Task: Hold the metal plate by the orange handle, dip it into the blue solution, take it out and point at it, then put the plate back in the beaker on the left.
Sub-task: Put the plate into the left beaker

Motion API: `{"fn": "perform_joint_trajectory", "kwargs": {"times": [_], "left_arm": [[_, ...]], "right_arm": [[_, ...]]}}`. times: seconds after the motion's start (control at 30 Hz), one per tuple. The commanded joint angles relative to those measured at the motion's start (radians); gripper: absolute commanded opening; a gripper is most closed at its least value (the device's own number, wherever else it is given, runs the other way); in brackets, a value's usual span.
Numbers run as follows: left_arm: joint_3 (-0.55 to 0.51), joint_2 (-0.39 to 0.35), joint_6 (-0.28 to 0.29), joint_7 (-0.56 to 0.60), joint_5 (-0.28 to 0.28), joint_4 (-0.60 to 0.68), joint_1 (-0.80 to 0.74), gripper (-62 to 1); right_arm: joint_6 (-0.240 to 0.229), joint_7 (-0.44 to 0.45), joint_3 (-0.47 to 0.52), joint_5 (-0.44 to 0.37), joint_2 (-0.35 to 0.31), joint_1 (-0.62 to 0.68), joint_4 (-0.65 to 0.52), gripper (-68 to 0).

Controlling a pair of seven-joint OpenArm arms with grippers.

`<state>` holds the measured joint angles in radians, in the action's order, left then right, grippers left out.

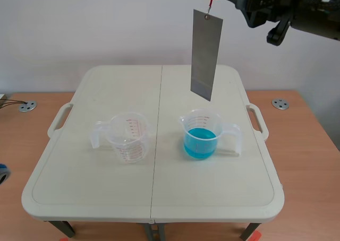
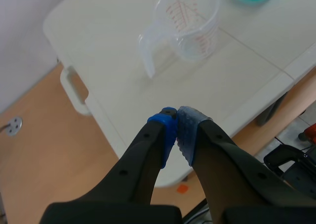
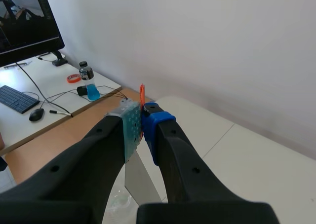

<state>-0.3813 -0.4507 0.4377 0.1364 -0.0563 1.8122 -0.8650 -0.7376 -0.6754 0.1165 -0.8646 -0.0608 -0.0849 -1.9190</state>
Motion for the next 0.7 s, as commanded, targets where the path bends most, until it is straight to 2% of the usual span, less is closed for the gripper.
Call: {"fn": "perform_joint_trajectory", "kwargs": {"times": [0.0,0.17,0.47,0.67], "left_arm": [[-0.014,0.023,-0.006,0.024,-0.01,0.011,-0.028,-59.7],[-0.055,0.056,-0.006,0.032,-0.01,0.011,-0.132,-59.7],[-0.057,0.057,-0.005,0.032,-0.003,0.011,-0.256,-59.7],[-0.057,0.056,-0.002,0.024,0.047,-0.008,-0.278,-59.7]], "right_arm": [[-0.008,0.024,-0.003,-0.014,-0.002,-0.021,-0.018,-66.2],[-0.008,0.024,-0.045,0.005,-0.002,-0.041,-0.018,-66.2],[-0.008,0.034,-0.119,0.025,-0.002,-0.087,-0.018,-66.2],[-0.008,0.066,-0.197,0.079,0.003,-0.112,-0.016,-66.2]]}}
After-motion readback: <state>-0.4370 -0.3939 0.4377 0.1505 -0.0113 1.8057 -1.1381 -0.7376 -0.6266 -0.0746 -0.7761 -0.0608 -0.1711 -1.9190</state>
